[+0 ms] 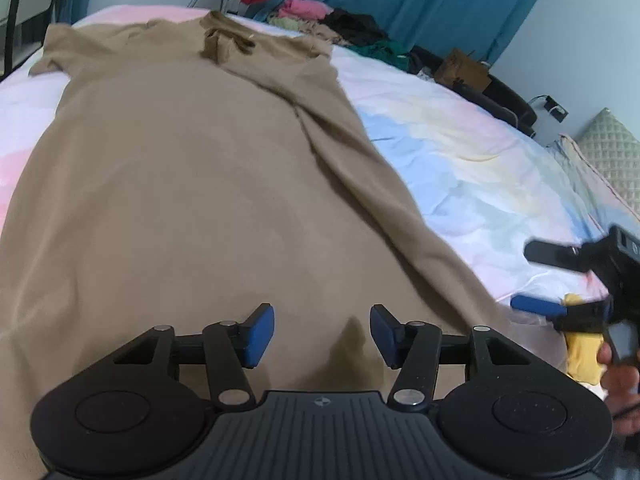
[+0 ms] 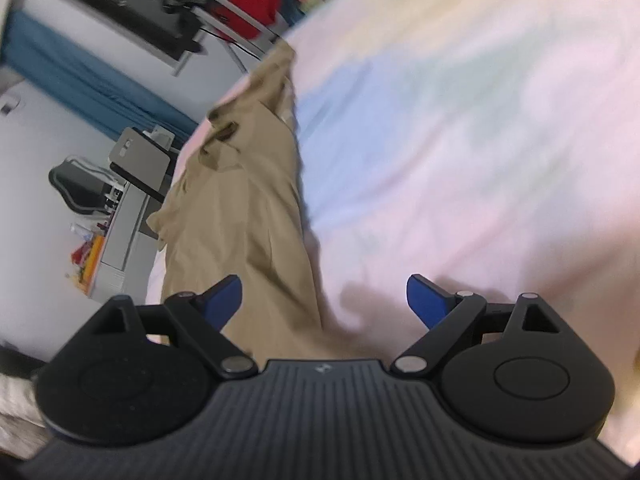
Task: Fold clothes
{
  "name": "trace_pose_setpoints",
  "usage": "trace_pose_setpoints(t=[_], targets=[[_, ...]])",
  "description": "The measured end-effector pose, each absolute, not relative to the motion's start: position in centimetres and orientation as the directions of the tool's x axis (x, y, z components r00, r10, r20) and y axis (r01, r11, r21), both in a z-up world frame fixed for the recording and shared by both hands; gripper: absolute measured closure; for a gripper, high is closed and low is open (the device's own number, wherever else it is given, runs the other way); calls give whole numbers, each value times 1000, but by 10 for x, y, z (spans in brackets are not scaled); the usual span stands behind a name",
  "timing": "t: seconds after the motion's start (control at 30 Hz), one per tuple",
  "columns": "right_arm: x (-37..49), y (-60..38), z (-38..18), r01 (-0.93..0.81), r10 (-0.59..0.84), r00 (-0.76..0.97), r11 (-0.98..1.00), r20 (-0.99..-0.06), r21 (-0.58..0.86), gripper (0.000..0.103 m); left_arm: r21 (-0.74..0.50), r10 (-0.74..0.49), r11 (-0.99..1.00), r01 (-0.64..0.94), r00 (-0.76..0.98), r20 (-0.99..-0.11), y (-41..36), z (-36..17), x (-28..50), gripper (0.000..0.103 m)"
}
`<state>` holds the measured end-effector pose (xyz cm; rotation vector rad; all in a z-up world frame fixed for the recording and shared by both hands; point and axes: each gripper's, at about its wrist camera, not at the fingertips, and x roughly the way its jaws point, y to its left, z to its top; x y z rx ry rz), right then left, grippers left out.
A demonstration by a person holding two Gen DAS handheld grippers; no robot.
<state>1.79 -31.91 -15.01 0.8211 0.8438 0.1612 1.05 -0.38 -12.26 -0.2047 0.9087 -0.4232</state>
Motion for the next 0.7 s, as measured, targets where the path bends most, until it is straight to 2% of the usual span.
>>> trace_pose_setpoints(t=[0.37, 0.4, 0.47, 0.53, 0.57, 0.6, 0.63, 0.7], targets=[[10, -292, -148, 123, 471, 620, 732, -628, 670, 13, -392, -451, 891, 230, 551, -702, 20, -122, -2, 46], [10, -289, -148, 122, 467, 615, 740, -636, 662, 23, -395, -451, 891, 226, 554, -700, 21, -122, -3, 46], [10, -286, -151, 127, 460, 600, 753, -655, 646, 32, -399, -449, 891, 217, 557, -698, 23, -121, -3, 45], [10, -284, -151, 127, 453, 595, 763, -665, 634, 45, -402, -447, 891, 211, 559, -698, 24, -120, -4, 45], [9, -283, -151, 124, 451, 594, 767, -666, 630, 64, -401, -446, 892, 210, 557, -700, 24, -121, -4, 45], [8, -283, -150, 118, 451, 594, 770, -666, 627, 87, -401, -446, 892, 209, 556, -702, 24, -121, -3, 45], [7, -282, -149, 112, 452, 594, 773, -666, 625, 92, -401, -445, 892, 207, 555, -703, 24, -121, -3, 45], [2, -280, -143, 92, 441, 609, 786, -660, 611, 96, -396, -444, 893, 212, 554, -704, 22, -121, -3, 45]])
